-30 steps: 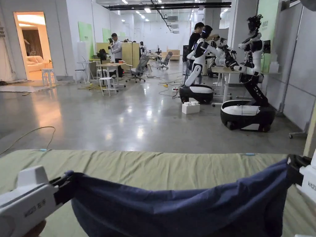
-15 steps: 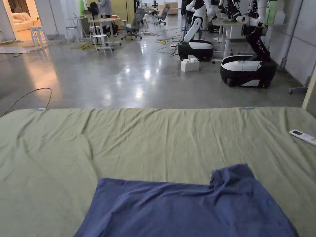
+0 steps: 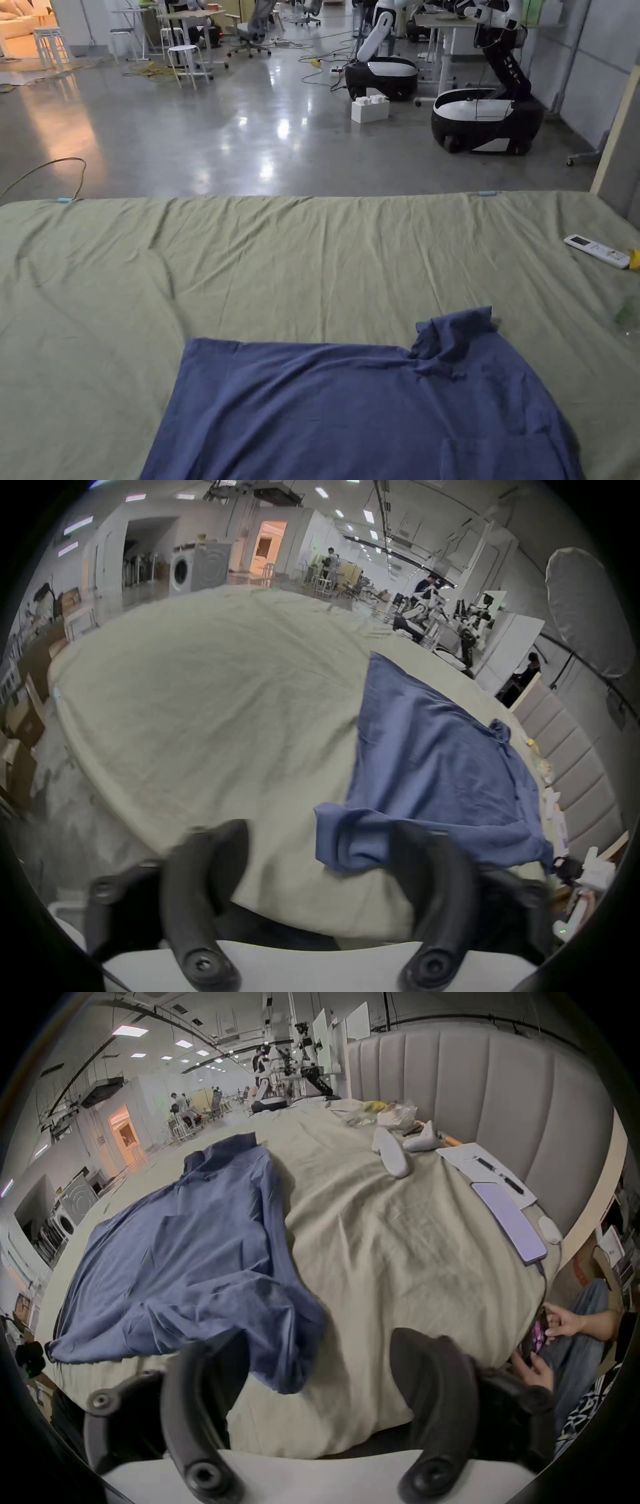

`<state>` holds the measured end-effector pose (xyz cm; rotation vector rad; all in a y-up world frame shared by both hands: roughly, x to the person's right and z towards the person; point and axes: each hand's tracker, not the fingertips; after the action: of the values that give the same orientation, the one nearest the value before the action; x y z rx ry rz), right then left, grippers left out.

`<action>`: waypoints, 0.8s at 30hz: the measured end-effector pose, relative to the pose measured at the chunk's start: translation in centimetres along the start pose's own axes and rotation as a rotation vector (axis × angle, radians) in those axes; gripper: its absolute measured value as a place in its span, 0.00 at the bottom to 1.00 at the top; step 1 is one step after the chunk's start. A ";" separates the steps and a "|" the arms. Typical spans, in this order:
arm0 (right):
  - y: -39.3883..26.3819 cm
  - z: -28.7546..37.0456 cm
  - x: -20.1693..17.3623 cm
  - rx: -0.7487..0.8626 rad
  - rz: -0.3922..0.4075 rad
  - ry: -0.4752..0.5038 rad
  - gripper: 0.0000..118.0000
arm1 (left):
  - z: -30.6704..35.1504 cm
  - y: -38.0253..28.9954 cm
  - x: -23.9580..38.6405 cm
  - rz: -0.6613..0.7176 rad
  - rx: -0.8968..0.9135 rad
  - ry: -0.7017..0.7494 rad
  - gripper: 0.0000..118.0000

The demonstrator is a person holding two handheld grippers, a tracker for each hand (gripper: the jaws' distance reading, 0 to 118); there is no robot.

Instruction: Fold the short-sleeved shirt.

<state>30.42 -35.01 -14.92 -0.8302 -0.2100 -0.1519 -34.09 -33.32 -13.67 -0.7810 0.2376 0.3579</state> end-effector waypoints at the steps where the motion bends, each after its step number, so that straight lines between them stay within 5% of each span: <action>1: 0.2 0.8 0.2 0.040 -0.004 0.002 0.72 | 0.7 0.2 0.2 -0.024 0.018 0.029 0.84; 4: 1.6 3.3 0.0 0.136 0.004 0.073 0.72 | 3.5 1.7 1.9 -0.156 0.138 0.022 0.84; 9: 4.7 8.8 -3.4 0.388 0.126 0.129 0.72 | 9.7 3.8 6.9 -0.315 0.420 -0.045 0.84; 18: 7.9 15.1 -8.6 0.675 0.234 0.277 0.66 | 16.2 3.9 14.7 -0.403 0.746 -0.060 0.77; 21: 8.0 16.0 -9.5 0.678 0.272 0.317 0.30 | 17.0 4.1 15.6 -0.471 0.712 -0.106 0.45; 22: 7.8 16.2 -9.9 0.683 0.287 0.318 0.15 | 17.0 4.1 15.7 -0.494 0.704 -0.106 0.17; 23: 7.6 16.3 -10.2 0.689 0.298 0.316 0.10 | 17.1 4.1 16.0 -0.510 0.695 -0.114 0.05; 24: 7.4 16.5 -10.5 0.704 0.317 0.317 0.07 | 17.2 3.9 16.2 -0.509 0.699 -0.099 0.04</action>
<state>19.82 -17.29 -11.96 -0.1239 0.1673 0.0902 -19.56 -14.72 -9.80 -0.1141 0.0532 -0.1733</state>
